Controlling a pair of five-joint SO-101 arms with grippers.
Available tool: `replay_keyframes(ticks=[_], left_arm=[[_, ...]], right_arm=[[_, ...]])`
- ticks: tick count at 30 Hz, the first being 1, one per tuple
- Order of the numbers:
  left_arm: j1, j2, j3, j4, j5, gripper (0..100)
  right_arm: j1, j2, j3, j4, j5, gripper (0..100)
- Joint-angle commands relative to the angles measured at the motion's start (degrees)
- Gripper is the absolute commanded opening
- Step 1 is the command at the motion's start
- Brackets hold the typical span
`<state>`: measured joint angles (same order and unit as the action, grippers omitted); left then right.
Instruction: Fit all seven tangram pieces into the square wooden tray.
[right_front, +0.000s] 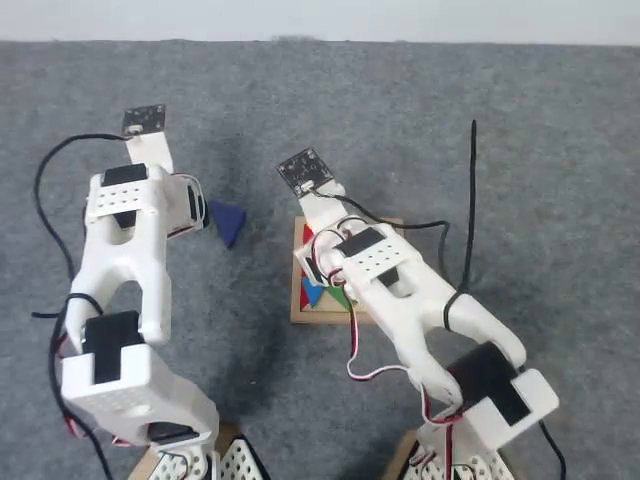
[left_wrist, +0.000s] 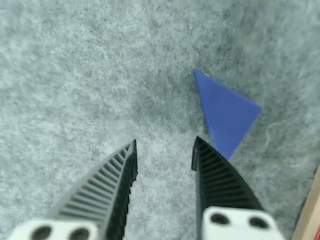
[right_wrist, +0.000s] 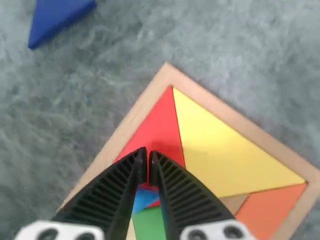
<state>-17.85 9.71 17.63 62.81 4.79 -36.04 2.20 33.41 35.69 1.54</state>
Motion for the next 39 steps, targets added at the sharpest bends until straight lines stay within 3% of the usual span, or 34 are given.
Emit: replay_keyframes(ticks=[1,13,34,39], left_arm=[[0.09,-0.88,-0.48,-1.23,-0.44,17],[0.09,-0.88,-0.40,-1.32,-0.44,17],[0.09,-0.88,-0.40,-1.32,-0.44,17],[0.09,-0.88,-0.40,-1.32,-0.44,17]], right_arm=[[-0.04,-0.75,-3.60,3.12,0.70,0.6],[1.71,-1.36,0.70,5.14,0.44,0.6],[1.71,-17.89,10.90,5.05,-2.29,0.6],[-1.10,-20.35,12.40,4.18,-1.93,0.6]])
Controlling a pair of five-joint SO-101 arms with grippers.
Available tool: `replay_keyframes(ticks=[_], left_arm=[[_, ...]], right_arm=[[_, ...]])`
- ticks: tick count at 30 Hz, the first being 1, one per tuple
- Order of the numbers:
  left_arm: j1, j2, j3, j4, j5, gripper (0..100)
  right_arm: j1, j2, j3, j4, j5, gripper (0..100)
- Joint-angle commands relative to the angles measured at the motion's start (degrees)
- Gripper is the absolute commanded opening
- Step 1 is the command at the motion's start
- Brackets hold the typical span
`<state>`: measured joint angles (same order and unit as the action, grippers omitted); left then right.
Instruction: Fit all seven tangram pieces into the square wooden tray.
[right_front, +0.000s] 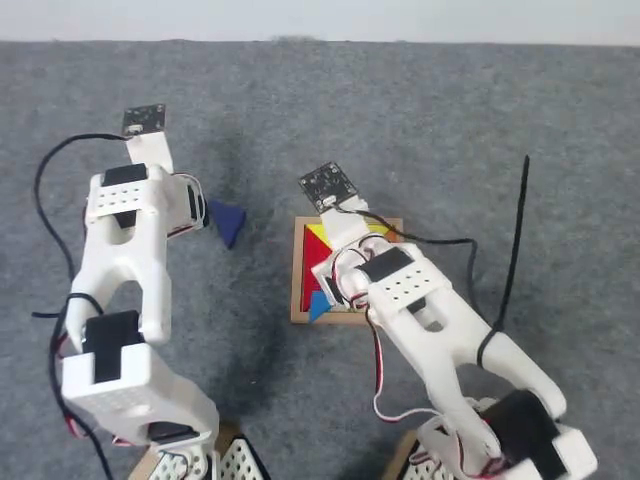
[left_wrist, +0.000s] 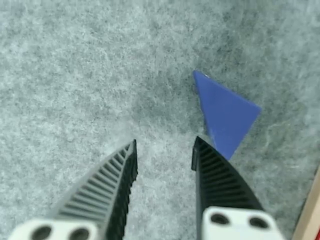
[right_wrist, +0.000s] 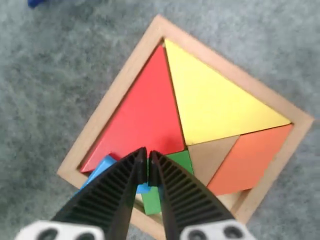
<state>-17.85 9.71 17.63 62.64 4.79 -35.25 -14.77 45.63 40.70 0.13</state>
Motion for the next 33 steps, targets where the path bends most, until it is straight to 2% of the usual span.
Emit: replay_keyframes(ticks=[1,7,12,16,26,33], left_arm=[[0.09,-0.88,-0.40,-1.14,-0.44,17],[0.09,-0.88,-0.40,-1.14,-0.44,17],[0.09,-0.88,-0.31,-1.14,-0.44,17],[0.09,-0.88,-0.31,-1.14,-0.44,17],[0.09,-0.88,-0.31,-1.05,-0.44,17],[0.09,-0.88,-0.31,-1.14,-0.44,17]], right_arm=[[-2.86,-3.38,0.79,-1.63,-0.44,0.6],[-8.84,-3.38,1.67,-2.86,1.49,0.6],[-5.05,-1.98,0.18,-4.70,1.58,0.6],[-1.80,4.70,-3.69,-4.53,2.81,0.6],[-1.89,17.01,-12.66,-4.26,3.16,0.6],[-1.63,15.43,-13.80,-4.18,2.81,0.6]])
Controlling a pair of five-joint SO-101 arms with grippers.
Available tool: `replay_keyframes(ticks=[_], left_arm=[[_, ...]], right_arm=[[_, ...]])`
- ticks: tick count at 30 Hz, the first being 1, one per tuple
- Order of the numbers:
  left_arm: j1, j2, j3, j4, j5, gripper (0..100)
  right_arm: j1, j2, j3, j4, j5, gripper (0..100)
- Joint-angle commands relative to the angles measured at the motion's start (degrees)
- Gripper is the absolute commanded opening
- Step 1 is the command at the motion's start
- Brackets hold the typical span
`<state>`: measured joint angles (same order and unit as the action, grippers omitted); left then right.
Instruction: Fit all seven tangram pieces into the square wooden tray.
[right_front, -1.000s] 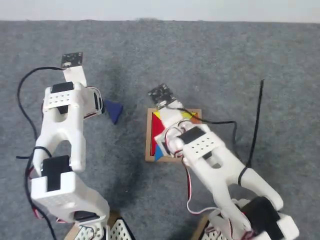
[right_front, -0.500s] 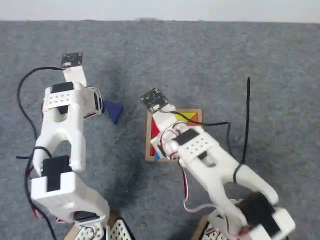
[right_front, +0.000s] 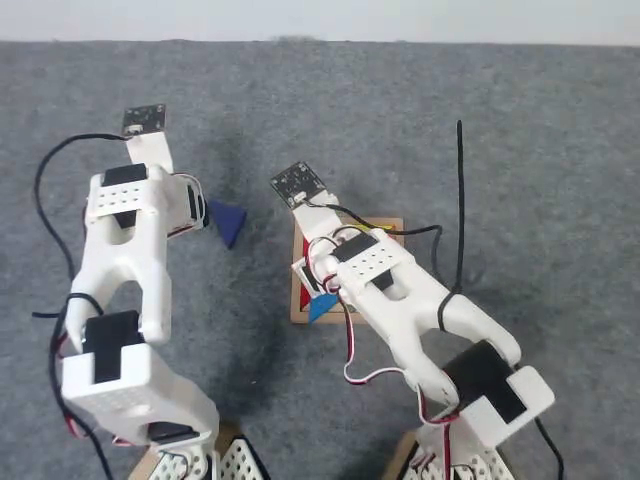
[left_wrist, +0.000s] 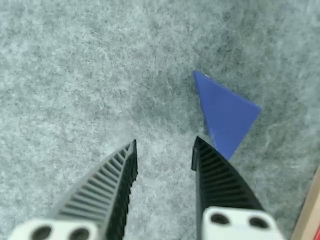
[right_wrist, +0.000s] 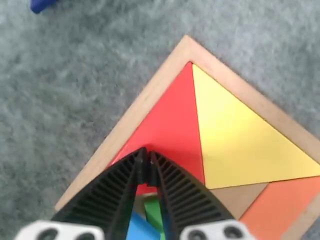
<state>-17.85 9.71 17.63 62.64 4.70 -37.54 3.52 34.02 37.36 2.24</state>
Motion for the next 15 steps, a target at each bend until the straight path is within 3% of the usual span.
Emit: replay_keyframes(ticks=[1,10,15], left_arm=[[0.09,-0.88,-0.31,-1.14,-0.35,17],[0.18,-0.62,-0.48,-1.14,-0.35,17],[1.32,-0.53,-0.31,-1.14,-0.35,17]], right_arm=[[0.48,-4.88,-1.85,-0.57,0.62,0.6],[-1.19,-32.31,17.49,1.54,1.23,0.6],[-3.82,-37.23,24.62,4.62,3.08,0.6]])
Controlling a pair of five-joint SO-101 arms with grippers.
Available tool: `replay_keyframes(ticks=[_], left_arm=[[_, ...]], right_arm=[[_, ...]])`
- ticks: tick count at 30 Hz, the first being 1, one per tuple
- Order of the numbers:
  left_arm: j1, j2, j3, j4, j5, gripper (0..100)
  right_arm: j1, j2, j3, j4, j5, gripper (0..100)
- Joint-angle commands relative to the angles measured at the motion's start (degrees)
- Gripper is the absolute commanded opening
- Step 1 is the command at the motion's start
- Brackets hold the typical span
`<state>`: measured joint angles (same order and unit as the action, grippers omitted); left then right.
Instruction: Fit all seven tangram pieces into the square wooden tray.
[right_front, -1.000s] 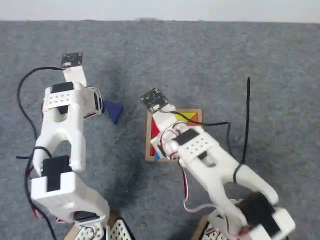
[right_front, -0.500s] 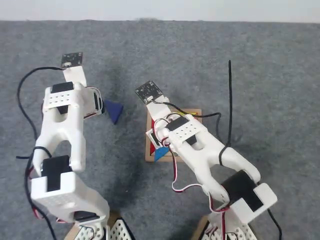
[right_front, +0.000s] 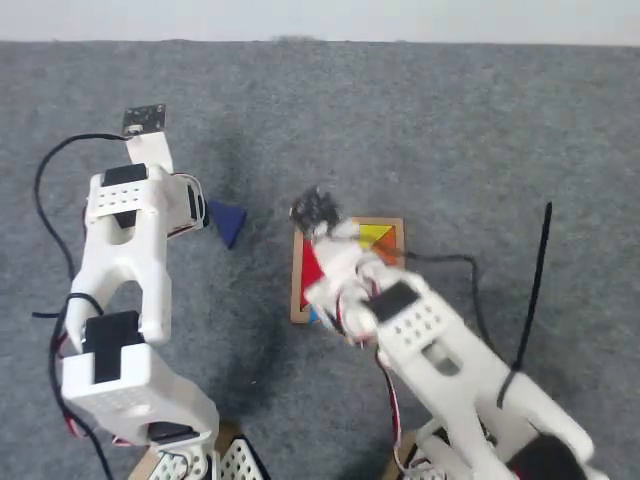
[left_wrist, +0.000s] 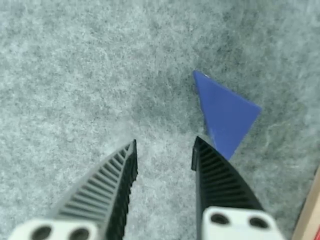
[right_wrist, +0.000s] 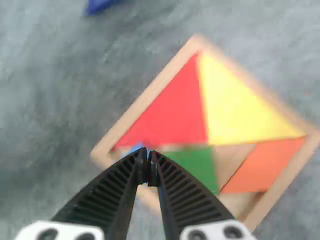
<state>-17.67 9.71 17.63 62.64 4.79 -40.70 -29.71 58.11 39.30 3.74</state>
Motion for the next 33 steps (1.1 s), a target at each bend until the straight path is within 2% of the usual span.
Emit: replay_keyframes(ticks=[1,11,22,33], left_arm=[[1.14,-0.53,-0.31,-1.14,-0.44,17],[1.05,-0.53,-0.31,-1.14,-0.26,17],[1.14,-0.62,-0.31,-1.14,-0.44,17],[1.05,-0.88,-0.31,-1.05,-0.44,17]], right_arm=[[-0.66,-4.00,0.53,3.74,1.58,0.6],[-2.51,-3.03,0.44,4.70,1.58,0.6],[-2.68,13.32,-10.29,4.26,1.14,0.7],[-2.77,18.86,-15.30,4.26,-0.88,0.7]])
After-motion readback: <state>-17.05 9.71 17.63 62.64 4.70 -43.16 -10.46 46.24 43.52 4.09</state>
